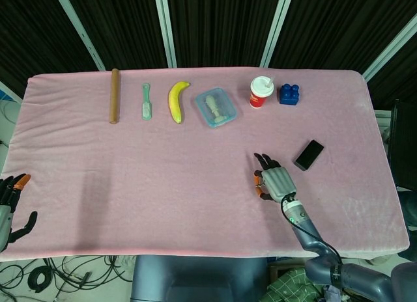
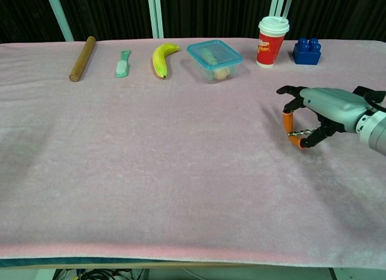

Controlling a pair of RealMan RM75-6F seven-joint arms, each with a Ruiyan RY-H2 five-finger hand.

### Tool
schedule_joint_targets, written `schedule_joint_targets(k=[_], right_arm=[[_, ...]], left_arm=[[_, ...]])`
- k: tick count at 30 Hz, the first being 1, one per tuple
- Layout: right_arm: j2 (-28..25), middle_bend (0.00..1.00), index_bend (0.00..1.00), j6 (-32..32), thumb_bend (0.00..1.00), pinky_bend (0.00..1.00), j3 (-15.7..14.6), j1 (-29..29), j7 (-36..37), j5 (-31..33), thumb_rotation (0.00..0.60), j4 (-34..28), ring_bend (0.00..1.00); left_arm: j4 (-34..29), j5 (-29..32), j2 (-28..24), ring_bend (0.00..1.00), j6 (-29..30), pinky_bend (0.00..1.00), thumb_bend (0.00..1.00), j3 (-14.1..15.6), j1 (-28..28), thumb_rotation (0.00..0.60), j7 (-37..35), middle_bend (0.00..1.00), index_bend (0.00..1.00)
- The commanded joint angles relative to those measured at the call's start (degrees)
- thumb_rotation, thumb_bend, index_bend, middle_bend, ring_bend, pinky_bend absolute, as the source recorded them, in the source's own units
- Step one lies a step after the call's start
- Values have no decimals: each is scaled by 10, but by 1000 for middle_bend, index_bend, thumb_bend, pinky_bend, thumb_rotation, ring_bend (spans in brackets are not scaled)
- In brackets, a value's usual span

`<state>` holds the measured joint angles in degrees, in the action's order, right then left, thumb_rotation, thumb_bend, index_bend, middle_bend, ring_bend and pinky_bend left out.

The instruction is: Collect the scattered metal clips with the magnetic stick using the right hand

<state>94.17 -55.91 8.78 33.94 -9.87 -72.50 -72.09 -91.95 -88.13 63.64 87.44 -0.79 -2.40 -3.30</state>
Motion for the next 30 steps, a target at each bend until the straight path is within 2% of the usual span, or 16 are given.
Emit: schedule_joint_targets(k=[1,4,11,16,22,25,30], right_arm=[[-9,0,300,14,286,168,-2,2,-15,15,600,-16,0],[-15,0,204,21,283,168,0,2,-24,29,600,-28,0],[-30,0,73,27,275,168,4,2,-49,58,600,-55,0],[-59,0,46,-21,266,168,21,-12,-46,50,600,-99,0],[-137,0,33,-98,250,168,34,-58,14,16,600,-188,0],[-180,0,21,-153,235,168,14,-99,24,-20,600,-221,0],[-229,0,10,-237,228,168,-48,-171,-13,-75,600,-249,0]], left_arm=[[0,0,0,0,0,0,422,0,0,600,0,79,84],[0,0,0,0,0,0,422,0,0,600,1,79,84],[0,0,0,0,1,0,422,0,0,600,1,79,84],[1,0,0,0,1,0,422,0,0,600,0,79,84],[1,-1,0,0,1,0,422,0,0,600,-1,79,84],[1,-2,0,0,2,0,422,0,0,600,0,79,84],[3,-4,3,0,5,0,422,-1,1,600,6,79,84]])
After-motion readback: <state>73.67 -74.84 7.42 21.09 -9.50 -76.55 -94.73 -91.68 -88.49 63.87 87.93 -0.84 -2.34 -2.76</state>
